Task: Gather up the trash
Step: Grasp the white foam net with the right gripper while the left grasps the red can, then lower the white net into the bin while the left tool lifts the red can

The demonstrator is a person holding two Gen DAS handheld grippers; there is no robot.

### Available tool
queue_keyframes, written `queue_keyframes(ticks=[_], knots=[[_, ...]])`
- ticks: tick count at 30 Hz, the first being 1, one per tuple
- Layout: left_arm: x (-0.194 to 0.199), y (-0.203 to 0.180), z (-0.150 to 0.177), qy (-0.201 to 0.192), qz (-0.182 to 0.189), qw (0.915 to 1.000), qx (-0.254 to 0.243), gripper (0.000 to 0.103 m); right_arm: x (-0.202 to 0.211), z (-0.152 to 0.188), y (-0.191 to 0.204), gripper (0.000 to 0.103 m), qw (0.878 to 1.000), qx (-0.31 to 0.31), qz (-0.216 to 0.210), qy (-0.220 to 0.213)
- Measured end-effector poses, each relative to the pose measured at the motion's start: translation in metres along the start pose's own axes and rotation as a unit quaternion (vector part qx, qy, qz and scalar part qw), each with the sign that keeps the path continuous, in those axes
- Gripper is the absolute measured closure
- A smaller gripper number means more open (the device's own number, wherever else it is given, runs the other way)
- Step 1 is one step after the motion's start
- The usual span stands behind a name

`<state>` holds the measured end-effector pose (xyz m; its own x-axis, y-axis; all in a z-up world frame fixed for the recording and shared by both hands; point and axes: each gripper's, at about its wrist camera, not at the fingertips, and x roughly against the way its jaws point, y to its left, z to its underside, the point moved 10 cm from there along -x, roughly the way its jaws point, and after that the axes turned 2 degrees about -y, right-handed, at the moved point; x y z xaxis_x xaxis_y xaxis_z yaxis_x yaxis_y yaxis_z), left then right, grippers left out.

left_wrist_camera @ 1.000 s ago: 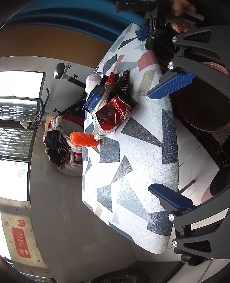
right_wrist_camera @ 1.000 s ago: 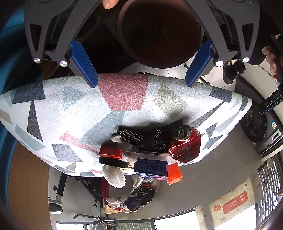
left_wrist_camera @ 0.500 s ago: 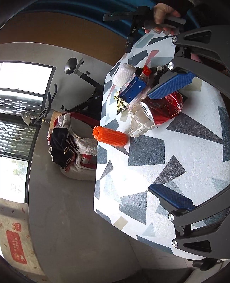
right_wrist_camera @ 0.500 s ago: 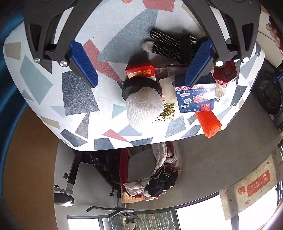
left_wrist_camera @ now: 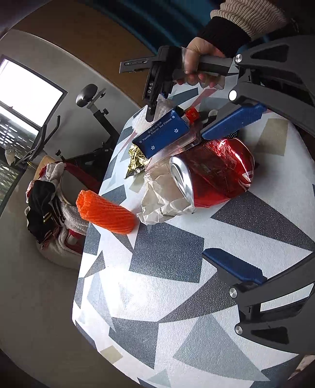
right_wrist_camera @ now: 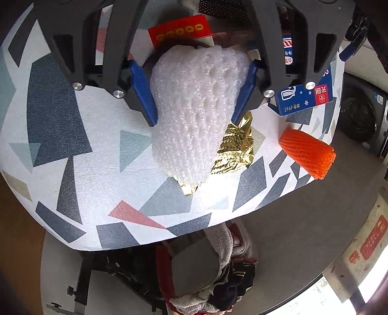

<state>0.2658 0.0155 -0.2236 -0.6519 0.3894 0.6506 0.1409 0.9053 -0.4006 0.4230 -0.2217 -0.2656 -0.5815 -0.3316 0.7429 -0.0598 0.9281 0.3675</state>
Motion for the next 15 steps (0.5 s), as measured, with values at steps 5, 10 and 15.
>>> queue_keyframes(ticks=[5, 10, 15], knots=[[-0.026, -0.006, 0.015, 0.029, 0.018, 0.9992, 0.019, 0.028, 0.049, -0.003, -0.005, 0.064, 0.997, -0.003, -0.016, -0.072], [-0.043, 0.003, 0.015, 0.044, 0.035, 0.9949, 0.083, 0.054, 0.096, 0.017, -0.012, 0.064, 0.993, 0.002, -0.01, -0.117], [-0.042, -0.002, 0.014, 0.044, 0.035, 0.9962, 0.067, 0.078, 0.123, 0.053, -0.018, 0.064, 0.992, 0.01, -0.002, -0.122]])
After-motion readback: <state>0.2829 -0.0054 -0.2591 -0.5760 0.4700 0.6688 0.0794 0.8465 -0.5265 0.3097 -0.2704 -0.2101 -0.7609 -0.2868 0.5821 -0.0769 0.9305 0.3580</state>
